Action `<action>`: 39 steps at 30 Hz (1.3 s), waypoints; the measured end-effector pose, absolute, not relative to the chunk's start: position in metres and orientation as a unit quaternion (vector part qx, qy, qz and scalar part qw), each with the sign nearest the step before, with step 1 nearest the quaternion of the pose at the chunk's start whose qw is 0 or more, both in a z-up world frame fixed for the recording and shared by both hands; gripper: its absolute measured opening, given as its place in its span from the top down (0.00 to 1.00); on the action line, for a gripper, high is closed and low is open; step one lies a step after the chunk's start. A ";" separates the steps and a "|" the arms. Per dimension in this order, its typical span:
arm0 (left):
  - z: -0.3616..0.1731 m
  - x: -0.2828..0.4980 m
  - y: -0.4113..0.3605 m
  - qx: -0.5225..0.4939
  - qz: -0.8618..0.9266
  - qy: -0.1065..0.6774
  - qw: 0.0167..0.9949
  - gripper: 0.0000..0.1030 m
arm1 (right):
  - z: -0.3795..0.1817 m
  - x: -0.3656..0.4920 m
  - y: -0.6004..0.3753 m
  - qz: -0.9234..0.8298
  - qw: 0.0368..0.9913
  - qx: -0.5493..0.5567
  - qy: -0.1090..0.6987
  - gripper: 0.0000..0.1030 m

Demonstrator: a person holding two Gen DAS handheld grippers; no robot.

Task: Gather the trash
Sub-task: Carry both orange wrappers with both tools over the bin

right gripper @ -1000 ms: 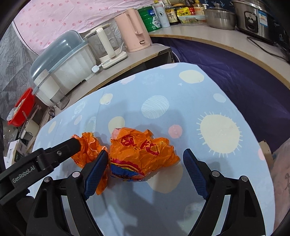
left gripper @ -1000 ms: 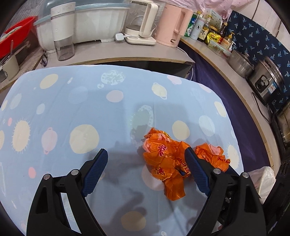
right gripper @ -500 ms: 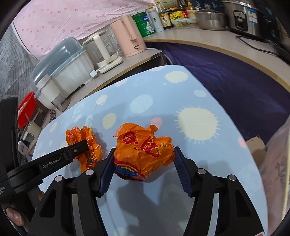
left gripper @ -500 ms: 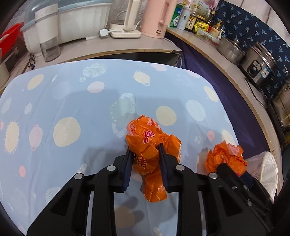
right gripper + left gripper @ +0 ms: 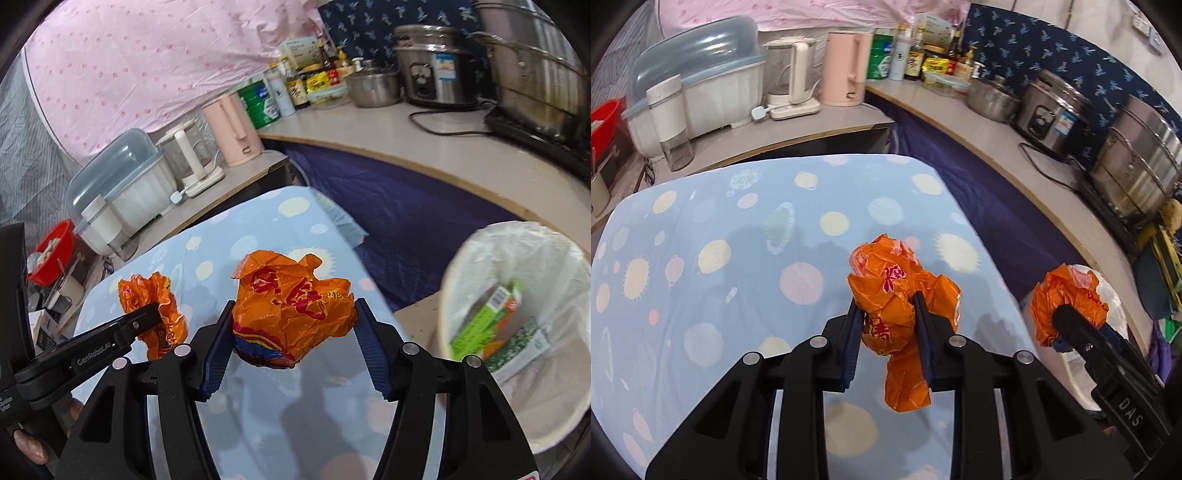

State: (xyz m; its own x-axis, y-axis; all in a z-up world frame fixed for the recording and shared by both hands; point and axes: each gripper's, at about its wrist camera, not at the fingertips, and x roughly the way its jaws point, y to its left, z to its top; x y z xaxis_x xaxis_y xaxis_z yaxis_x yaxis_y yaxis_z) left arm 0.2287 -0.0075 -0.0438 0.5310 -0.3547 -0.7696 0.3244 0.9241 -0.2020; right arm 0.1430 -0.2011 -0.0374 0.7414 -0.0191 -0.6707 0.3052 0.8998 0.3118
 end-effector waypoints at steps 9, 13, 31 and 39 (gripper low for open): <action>-0.011 0.171 -0.048 0.002 -0.256 0.425 0.868 0.75 | -0.007 0.065 -0.248 -0.150 0.916 0.210 0.308 0.42; -0.004 0.150 -0.070 0.012 -0.282 0.420 0.863 0.75 | -0.004 0.036 -0.271 -0.182 0.911 0.215 0.300 0.42; 0.016 0.094 -0.156 0.054 -0.353 0.392 0.848 0.75 | -0.003 -0.030 -0.339 -0.245 0.897 0.246 0.274 0.42; 0.017 0.087 -0.184 0.069 -0.364 0.388 0.844 0.75 | -0.008 -0.036 -0.353 -0.250 0.893 0.255 0.274 0.42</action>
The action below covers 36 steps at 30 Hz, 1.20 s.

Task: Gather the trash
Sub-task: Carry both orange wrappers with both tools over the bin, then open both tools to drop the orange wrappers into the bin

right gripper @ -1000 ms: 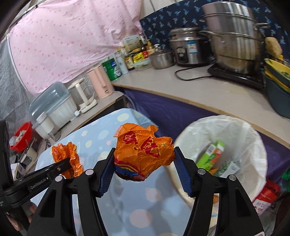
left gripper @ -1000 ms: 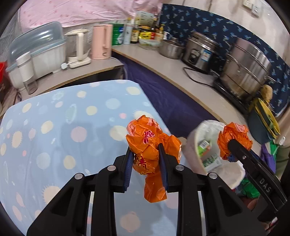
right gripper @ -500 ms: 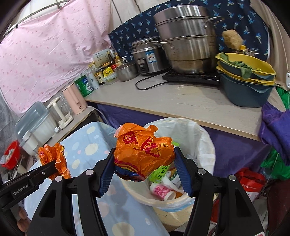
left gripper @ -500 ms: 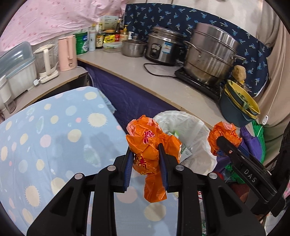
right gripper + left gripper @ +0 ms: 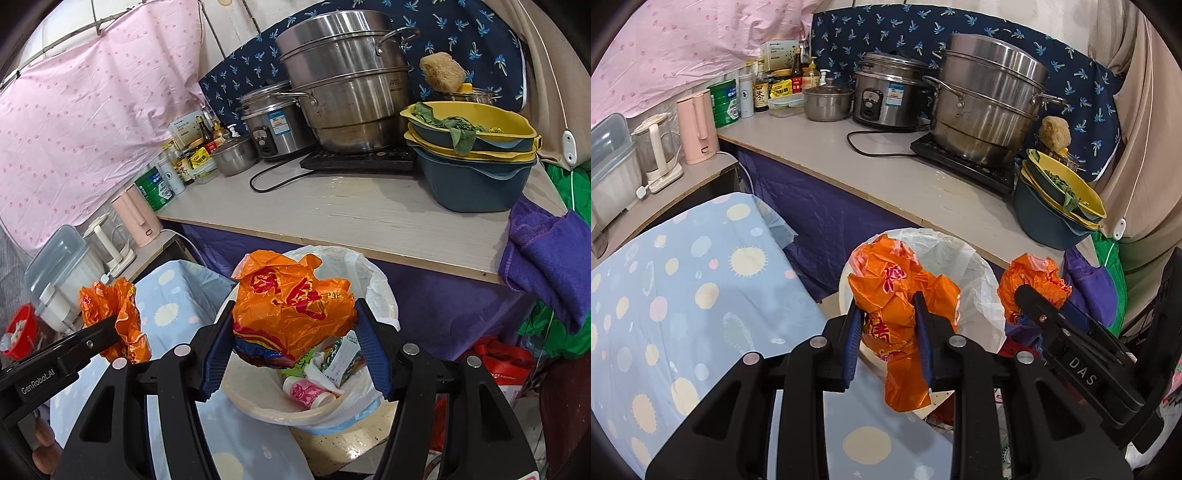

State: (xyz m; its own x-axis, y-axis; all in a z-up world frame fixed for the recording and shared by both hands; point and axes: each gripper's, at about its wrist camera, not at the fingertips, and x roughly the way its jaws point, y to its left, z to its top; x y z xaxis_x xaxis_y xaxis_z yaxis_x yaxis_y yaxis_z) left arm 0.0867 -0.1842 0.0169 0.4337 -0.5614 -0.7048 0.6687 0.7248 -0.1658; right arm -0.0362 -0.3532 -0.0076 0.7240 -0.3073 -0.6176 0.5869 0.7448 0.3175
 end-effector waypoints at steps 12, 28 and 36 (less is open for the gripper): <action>0.008 0.093 -0.215 0.084 -0.366 0.389 0.841 0.75 | -0.016 -0.025 -0.366 -0.252 0.890 0.255 0.282 0.42; -0.005 0.106 -0.239 0.094 -0.365 0.392 0.839 0.73 | -0.025 -0.004 -0.379 -0.254 0.887 0.251 0.292 0.41; -0.009 0.110 -0.240 0.092 -0.356 0.389 0.845 0.59 | -0.027 0.004 -0.381 -0.261 0.886 0.245 0.296 0.35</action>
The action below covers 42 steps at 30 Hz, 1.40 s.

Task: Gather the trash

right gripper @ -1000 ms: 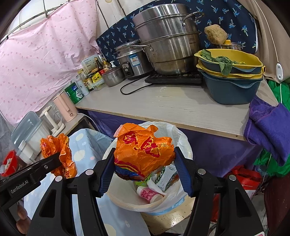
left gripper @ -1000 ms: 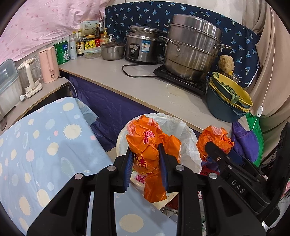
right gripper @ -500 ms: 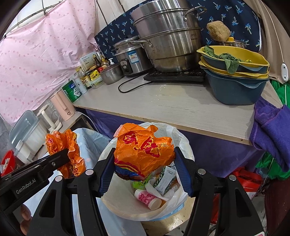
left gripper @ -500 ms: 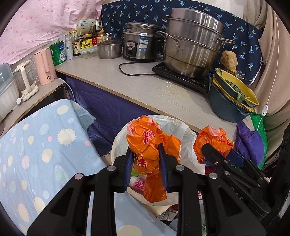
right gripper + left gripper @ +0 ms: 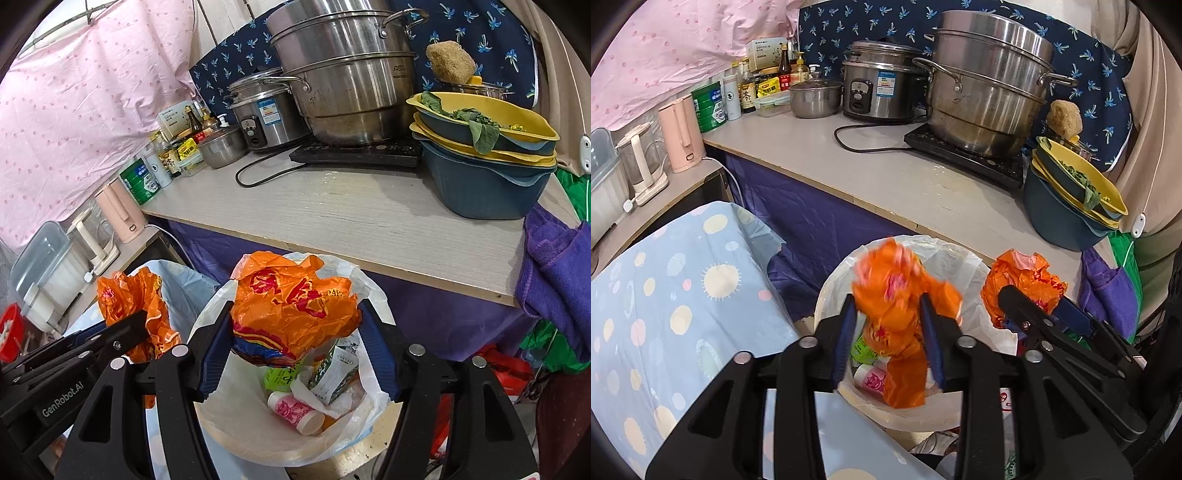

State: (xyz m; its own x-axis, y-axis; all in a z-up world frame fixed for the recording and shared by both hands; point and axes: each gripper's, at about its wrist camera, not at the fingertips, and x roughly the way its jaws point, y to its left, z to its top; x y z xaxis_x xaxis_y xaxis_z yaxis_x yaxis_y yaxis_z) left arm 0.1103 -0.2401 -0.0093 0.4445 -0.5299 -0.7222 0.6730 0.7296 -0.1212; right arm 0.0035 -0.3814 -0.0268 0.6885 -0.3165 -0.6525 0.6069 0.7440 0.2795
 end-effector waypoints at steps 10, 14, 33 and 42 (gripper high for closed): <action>-0.004 0.117 -0.234 0.079 -0.337 0.377 0.859 0.32 | -0.020 0.001 -0.385 -0.278 0.883 0.245 0.286 0.27; -0.003 0.116 -0.232 0.077 -0.336 0.377 0.860 0.32 | -0.019 0.001 -0.384 -0.278 0.883 0.246 0.286 0.27; 0.008 0.107 -0.205 0.071 -0.322 0.365 0.870 0.24 | -0.005 -0.009 -0.365 -0.280 0.888 0.229 0.283 0.19; 0.012 0.098 -0.176 0.084 -0.284 0.357 0.886 0.13 | 0.001 -0.019 -0.346 -0.285 0.886 0.211 0.299 0.18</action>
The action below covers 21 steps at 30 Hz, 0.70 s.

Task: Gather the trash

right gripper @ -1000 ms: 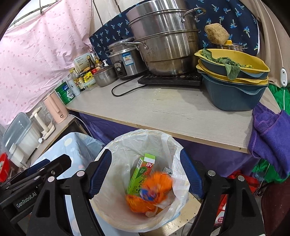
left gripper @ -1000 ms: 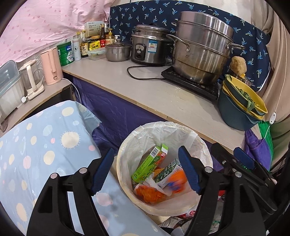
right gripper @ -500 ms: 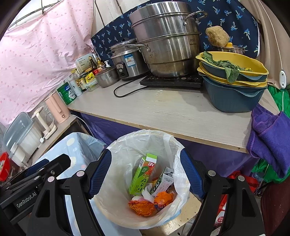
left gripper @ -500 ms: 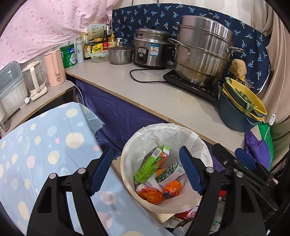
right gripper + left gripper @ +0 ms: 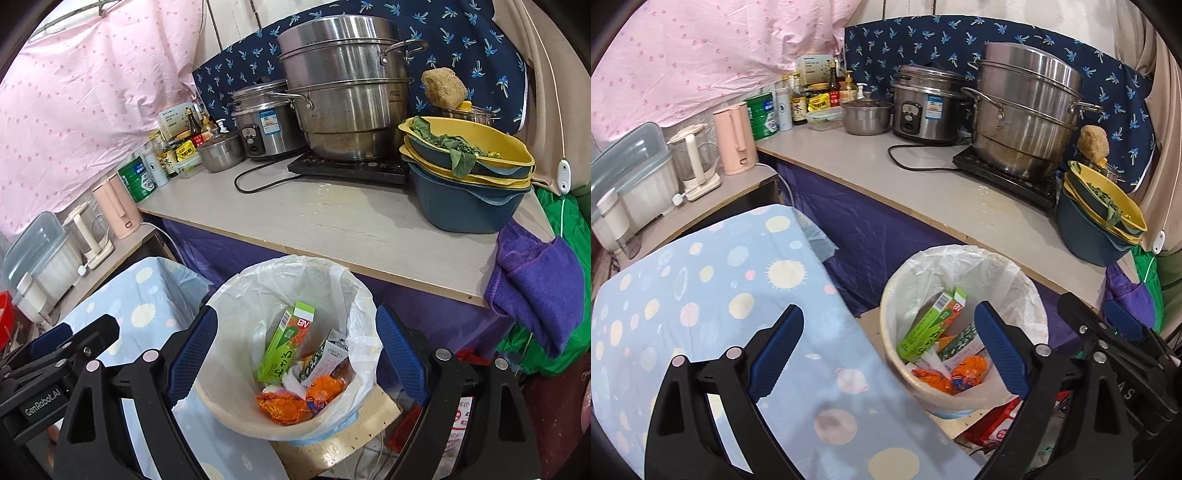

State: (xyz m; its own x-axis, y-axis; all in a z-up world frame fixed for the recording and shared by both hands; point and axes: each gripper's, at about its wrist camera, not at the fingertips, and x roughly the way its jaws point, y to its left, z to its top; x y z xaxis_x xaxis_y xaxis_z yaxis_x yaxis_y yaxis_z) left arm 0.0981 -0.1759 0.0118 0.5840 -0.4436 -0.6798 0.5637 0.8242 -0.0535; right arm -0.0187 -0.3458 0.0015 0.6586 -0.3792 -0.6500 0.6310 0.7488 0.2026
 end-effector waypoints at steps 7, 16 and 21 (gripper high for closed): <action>0.012 0.095 -0.149 0.083 -0.257 0.361 0.893 0.10 | 0.003 -0.027 -0.329 -0.267 0.888 0.212 0.307 0.17; 0.007 0.087 -0.123 0.083 -0.238 0.370 0.894 0.10 | 0.007 -0.034 -0.303 -0.258 0.892 0.197 0.315 0.07; 0.004 0.083 -0.111 0.092 -0.227 0.371 0.895 0.10 | 0.005 -0.037 -0.293 -0.256 0.890 0.192 0.325 0.07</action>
State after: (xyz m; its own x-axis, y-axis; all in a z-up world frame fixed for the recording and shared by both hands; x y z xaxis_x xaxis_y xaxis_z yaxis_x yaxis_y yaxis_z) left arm 0.0829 -0.1108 0.0037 0.6208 -0.3385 -0.7072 0.4755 0.8797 -0.0037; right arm -0.0374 -0.2930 0.0050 0.6575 -0.3315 -0.6765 0.5814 0.7944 0.1757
